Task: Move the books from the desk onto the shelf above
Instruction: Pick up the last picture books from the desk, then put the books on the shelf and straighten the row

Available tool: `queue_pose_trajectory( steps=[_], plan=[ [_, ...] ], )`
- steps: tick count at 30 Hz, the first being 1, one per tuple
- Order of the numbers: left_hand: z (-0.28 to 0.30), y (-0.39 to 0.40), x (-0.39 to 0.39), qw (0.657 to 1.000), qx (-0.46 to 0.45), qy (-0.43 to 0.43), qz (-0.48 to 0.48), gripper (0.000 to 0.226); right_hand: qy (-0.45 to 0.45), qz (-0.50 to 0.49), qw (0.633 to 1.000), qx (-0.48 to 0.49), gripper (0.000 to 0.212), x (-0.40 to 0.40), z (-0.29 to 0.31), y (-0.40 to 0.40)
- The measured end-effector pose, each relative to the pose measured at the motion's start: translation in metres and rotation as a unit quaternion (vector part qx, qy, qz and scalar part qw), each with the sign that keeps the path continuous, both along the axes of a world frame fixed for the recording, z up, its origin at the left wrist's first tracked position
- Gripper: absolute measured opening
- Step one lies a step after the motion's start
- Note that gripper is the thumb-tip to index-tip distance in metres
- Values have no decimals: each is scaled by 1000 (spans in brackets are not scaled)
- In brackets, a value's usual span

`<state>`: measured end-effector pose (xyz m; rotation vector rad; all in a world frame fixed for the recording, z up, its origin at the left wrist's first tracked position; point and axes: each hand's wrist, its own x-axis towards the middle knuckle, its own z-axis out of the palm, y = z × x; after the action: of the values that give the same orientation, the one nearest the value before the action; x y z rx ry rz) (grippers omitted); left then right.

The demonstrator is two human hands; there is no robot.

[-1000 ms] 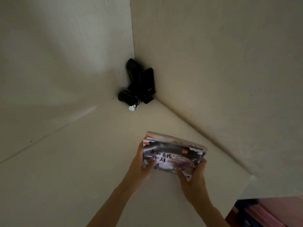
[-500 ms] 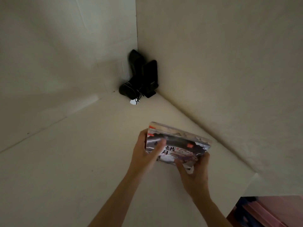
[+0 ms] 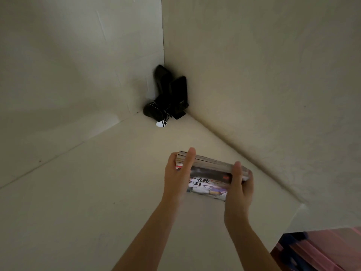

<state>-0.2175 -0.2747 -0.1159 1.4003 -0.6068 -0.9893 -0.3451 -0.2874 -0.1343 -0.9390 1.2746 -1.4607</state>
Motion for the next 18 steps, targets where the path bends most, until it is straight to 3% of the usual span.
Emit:
queue_pose_trajectory(
  steps=[4,7,10,14,18],
  plan=[
    [-17,17,12,987,-24,-99,-121,59,12,53,999,1,24,-4,-2,-7],
    [-40,24,18,973,9,-173,-152,65,152,136,978,-54,35,-22,-26,5],
    [-54,24,16,968,31,-204,-143,58,265,141,952,-60,43,-27,-59,16],
    [-64,24,20,967,13,-223,-121,57,274,99,955,-54,38,-14,-68,13],
    [-56,21,35,969,-4,-220,-110,60,255,119,958,-52,41,-1,-54,11]
  ],
)
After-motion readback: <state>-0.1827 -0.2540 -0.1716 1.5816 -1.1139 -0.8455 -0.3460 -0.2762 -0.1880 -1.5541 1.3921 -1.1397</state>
